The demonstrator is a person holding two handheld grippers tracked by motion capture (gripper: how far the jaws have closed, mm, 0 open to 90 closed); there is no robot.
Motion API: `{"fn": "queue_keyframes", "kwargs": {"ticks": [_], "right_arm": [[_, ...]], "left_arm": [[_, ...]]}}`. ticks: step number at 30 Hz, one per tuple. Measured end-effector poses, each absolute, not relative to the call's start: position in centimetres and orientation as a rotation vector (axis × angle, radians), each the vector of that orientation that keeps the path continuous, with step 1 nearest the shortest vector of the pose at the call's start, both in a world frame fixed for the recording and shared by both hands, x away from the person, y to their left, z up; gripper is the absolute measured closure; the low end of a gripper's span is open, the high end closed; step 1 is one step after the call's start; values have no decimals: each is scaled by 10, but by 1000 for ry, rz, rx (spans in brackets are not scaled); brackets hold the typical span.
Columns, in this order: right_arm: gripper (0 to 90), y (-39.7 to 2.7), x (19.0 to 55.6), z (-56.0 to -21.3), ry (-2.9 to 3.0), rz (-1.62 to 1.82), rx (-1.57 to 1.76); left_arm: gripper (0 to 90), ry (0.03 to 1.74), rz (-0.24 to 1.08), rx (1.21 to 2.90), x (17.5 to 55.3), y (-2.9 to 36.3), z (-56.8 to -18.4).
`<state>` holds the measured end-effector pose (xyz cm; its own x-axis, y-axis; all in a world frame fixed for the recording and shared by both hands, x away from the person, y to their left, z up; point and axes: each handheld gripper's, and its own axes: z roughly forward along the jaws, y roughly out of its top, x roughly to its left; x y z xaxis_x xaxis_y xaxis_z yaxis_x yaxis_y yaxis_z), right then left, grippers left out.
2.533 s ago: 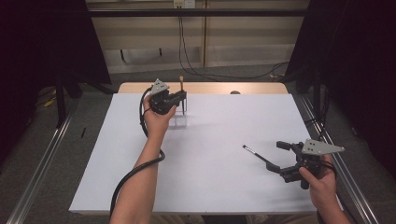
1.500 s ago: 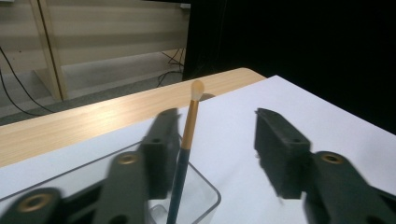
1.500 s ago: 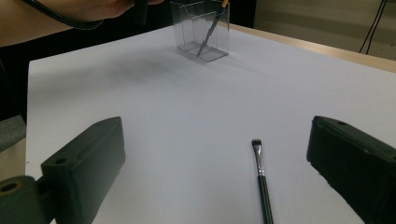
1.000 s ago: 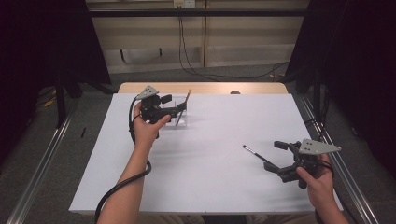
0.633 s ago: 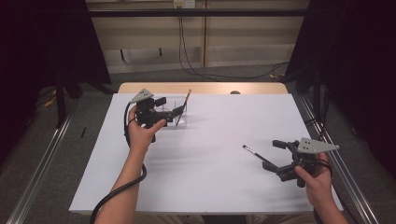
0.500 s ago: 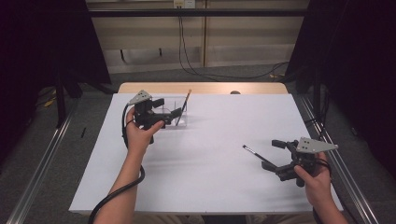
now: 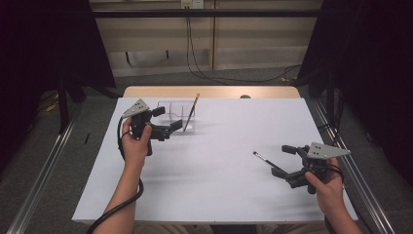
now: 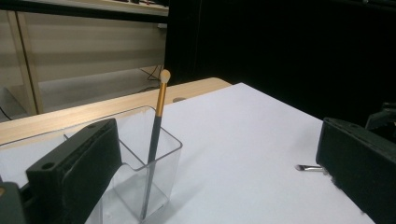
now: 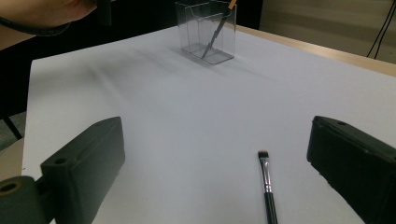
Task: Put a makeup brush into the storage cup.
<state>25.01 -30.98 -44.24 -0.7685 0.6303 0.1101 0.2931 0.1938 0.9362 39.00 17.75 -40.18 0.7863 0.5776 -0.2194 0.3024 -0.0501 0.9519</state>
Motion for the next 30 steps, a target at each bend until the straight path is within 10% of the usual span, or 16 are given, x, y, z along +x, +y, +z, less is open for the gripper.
{"fn": "queue_keyframes", "kwargs": {"ticks": [30], "right_arm": [[41,-310,249,-441,2171,1599,869]], "left_arm": [[0,669,276,1643,354,210,-414]]}}
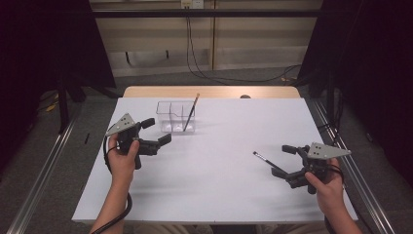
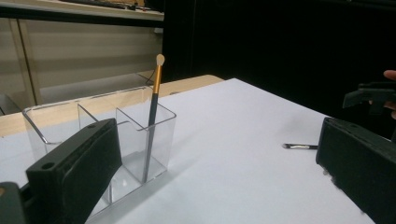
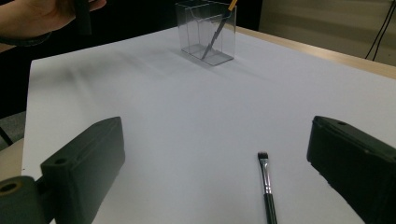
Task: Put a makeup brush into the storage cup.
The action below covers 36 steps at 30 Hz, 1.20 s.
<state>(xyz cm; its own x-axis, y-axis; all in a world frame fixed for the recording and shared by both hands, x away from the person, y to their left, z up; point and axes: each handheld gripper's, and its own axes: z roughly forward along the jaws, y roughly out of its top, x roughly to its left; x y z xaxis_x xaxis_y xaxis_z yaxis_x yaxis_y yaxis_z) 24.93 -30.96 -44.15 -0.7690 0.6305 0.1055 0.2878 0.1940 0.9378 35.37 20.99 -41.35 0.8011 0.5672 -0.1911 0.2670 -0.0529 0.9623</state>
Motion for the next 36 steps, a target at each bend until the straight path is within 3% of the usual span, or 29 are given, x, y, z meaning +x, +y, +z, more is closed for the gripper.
{"fn": "queue_keyframes", "kwargs": {"ticks": [36], "right_arm": [[40,-312,248,-440,2154,1607,874]], "left_arm": [[0,678,311,1667,315,250,-426]]}}
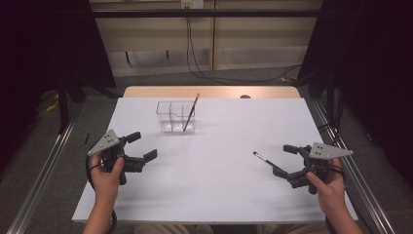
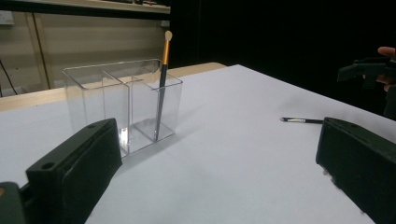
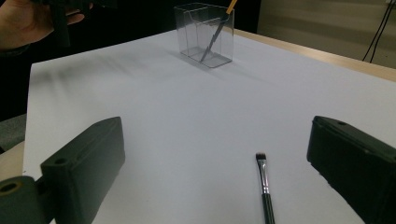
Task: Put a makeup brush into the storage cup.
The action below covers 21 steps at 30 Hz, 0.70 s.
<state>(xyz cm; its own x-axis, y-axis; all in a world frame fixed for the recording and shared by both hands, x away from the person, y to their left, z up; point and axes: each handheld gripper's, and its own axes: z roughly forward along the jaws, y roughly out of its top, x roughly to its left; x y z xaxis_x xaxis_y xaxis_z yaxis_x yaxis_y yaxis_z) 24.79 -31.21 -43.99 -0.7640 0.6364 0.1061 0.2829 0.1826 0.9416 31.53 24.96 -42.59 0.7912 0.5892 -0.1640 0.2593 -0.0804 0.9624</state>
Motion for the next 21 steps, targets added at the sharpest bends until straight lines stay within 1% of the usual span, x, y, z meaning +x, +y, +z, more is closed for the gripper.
{"fn": "queue_keyframes", "kwargs": {"ticks": [10,21], "right_arm": [[40,-312,248,-440,2154,1607,872],[41,-313,247,-440,2149,1606,878]], "left_arm": [[0,690,348,1663,304,264,-425],[0,698,361,1670,291,274,-427]]}}
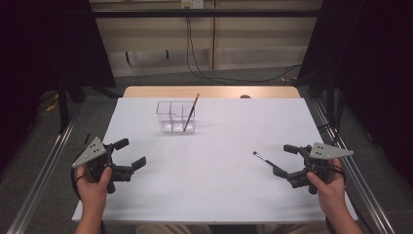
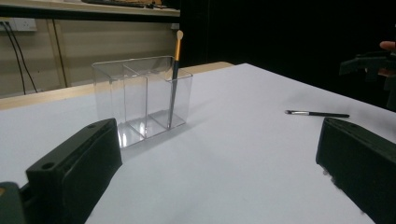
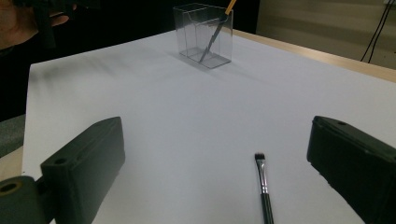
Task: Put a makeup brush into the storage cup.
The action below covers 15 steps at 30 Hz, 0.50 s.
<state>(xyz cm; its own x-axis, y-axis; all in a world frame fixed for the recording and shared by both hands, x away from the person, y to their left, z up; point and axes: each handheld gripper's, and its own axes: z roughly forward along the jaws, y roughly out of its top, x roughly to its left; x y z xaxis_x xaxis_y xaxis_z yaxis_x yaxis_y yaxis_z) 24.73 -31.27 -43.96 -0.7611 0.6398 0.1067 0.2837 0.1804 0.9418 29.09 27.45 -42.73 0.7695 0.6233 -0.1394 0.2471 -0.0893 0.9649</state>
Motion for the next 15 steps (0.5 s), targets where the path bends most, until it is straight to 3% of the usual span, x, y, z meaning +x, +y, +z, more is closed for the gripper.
{"fn": "queue_keyframes", "kwargs": {"ticks": [15], "right_arm": [[40,-318,246,-439,2130,1601,895]], "left_arm": [[0,708,367,1691,279,281,-433]]}}
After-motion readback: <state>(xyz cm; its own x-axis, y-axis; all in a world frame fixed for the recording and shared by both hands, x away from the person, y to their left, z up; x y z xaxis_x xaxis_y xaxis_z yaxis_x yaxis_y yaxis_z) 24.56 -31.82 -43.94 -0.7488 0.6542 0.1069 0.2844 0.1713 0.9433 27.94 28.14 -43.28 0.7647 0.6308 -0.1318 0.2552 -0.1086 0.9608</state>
